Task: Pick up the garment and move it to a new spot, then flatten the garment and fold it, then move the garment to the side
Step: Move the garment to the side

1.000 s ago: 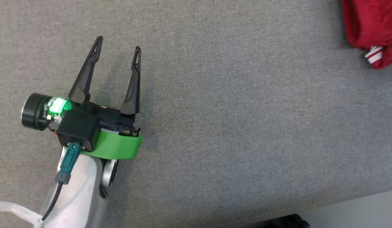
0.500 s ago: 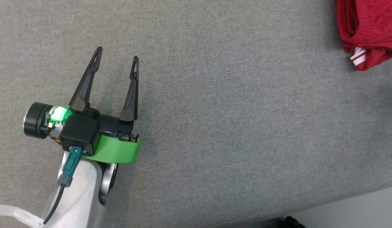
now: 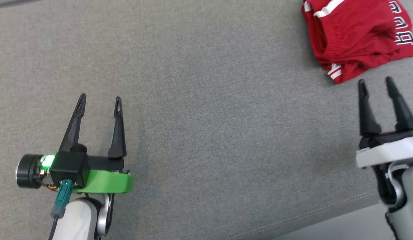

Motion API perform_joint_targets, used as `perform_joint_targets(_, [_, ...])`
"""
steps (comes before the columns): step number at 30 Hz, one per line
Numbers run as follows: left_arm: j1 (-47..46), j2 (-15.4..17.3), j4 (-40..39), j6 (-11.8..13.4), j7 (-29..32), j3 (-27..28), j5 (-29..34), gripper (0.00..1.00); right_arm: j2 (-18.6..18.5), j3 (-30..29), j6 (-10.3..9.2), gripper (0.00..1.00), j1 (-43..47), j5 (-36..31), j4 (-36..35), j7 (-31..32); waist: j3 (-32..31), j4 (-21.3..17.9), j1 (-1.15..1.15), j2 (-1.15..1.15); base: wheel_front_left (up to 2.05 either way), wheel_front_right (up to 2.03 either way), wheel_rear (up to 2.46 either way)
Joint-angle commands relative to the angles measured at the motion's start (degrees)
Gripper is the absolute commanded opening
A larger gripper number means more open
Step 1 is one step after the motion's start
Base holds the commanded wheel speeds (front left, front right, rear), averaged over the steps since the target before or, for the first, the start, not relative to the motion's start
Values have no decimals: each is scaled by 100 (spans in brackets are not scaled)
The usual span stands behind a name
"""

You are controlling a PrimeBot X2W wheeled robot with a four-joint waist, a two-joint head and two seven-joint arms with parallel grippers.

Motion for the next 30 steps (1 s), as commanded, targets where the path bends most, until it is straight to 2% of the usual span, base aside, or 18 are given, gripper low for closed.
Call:
perform_joint_targets(1, [129,0,-9,47,-2,51,-90,100,62,82,-8,100,157,-60,-124,-18,-289,-46,0,0,0,0,0])
perform_joint_targets(7, [433,-52,101,190,-68,147,-188,100,329,425,-7,100,540,-203,-569,-12,-599,197,0,0,0,0,0])
perform_joint_targets(18, [1027,-88,446,354,-181,264,-370,100,539,219,-6,100,1314,-473,-1107,335,-1280,969,0,0,0,0,0])
perform_joint_targets(30, [1621,7,717,241,-227,216,-541,100,530,50,-6,100,2062,-545,-1400,742,-2013,1129,0,0,0,0,0])
